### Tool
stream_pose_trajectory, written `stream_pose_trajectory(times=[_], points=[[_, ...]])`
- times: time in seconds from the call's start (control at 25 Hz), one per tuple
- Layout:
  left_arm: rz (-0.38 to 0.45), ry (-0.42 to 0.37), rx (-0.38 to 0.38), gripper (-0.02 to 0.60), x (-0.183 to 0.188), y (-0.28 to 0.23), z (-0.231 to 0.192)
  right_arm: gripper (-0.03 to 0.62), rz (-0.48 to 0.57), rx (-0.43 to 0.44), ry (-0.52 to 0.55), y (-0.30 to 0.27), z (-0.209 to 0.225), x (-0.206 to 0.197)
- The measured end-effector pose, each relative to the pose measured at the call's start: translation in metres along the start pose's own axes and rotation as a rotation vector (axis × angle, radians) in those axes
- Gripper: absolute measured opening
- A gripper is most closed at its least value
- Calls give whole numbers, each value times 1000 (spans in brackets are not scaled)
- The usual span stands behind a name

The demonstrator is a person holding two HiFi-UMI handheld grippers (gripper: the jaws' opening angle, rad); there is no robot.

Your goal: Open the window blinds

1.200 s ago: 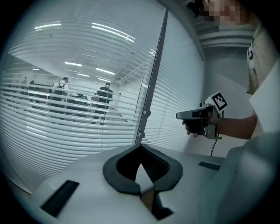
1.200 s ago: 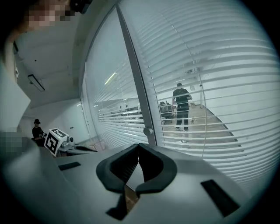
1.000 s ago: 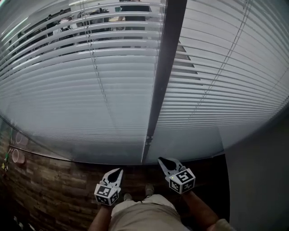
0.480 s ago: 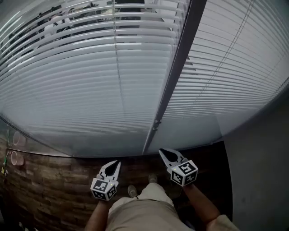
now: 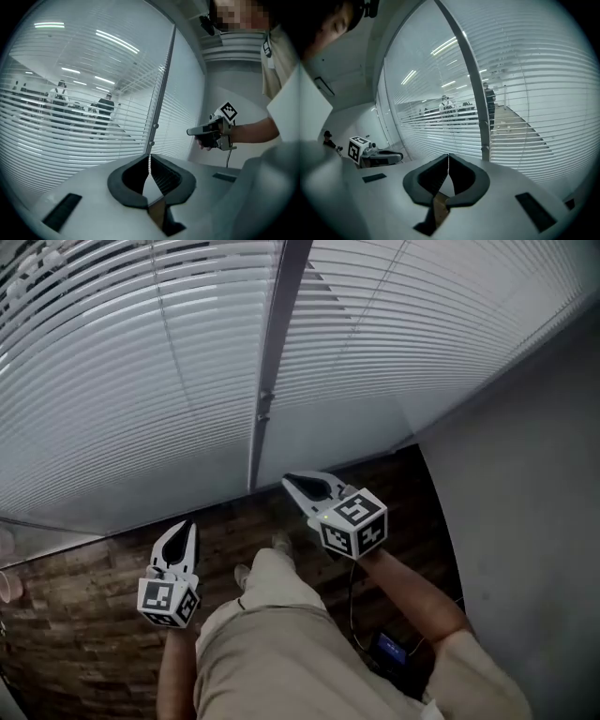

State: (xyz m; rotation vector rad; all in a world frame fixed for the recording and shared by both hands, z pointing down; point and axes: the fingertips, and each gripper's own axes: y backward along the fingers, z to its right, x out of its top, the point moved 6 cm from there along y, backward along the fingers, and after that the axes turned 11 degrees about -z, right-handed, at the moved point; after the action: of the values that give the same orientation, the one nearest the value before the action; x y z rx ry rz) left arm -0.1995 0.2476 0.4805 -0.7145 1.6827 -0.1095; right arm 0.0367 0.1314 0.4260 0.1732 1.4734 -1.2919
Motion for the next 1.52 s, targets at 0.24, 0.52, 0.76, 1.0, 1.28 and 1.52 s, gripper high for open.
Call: stream_pose_trajectory(times=[0.24,0.52,0.76,1.0,1.28,1.52], points=[[7,-21,13,11,16,25,16,11,-33,-7,33,19,-9,14],[-14,2,49,11,8,22,23,11,-11,16,76,24,-9,12],[-18,20,33,11,10,3,57,11,4,28,74,52,3,0],[-26,29,18,11,12,-10,96,11,-4,25,71,88,18,-15],[-38,51,2,11,-17,-22,142,12,52,28,30,134,35,-59],[-27,75,39,11,-30,-19,155,12,172,10,55,159,46,-83]])
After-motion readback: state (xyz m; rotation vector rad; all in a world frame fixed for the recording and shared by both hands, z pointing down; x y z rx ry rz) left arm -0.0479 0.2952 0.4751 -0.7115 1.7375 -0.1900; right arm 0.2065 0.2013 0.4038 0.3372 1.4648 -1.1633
